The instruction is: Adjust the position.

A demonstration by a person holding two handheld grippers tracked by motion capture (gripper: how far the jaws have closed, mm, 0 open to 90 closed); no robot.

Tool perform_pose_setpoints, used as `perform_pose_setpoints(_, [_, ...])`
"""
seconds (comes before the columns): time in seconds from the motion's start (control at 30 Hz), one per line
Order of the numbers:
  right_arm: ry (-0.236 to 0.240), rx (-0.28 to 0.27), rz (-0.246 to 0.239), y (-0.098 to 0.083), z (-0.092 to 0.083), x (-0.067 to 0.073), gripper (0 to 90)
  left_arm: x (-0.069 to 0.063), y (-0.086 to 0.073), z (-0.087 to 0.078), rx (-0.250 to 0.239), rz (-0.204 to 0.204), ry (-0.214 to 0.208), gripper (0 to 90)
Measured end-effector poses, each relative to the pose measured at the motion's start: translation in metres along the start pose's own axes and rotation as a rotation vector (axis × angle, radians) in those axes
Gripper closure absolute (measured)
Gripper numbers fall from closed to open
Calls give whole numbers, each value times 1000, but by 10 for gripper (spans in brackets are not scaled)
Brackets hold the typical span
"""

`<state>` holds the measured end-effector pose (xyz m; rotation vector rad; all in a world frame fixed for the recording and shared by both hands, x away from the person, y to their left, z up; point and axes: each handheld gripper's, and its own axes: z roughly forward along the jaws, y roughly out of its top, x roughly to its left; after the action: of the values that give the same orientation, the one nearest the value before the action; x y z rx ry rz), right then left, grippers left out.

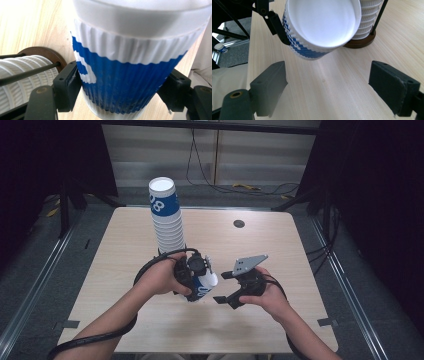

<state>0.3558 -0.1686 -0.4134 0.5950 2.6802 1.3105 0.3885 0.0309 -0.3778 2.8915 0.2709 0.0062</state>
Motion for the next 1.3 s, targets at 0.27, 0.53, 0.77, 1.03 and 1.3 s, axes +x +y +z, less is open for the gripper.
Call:
perform_pose_setpoints(0.27, [9,6,-9,1,3,1,139,-1,3,2,4,13,-1,274])
perform_pose_setpoints(0.53, [14,2,-7,3,3,1,139,-1,3,5,-6,12,4,274])
perform_pose_setpoints(0.77, [20,-4,-8,5,4,1,140,-2,6,6,-10,17,-3,273])
perform_pose_setpoints(1.03, [26,-8,-7,6,6,2,157,-4,9,8,-10,31,3,274])
perform_pose_setpoints(1.3, [33,-11,-10,6,5,1,200,-7,14,8,-8,54,6,274])
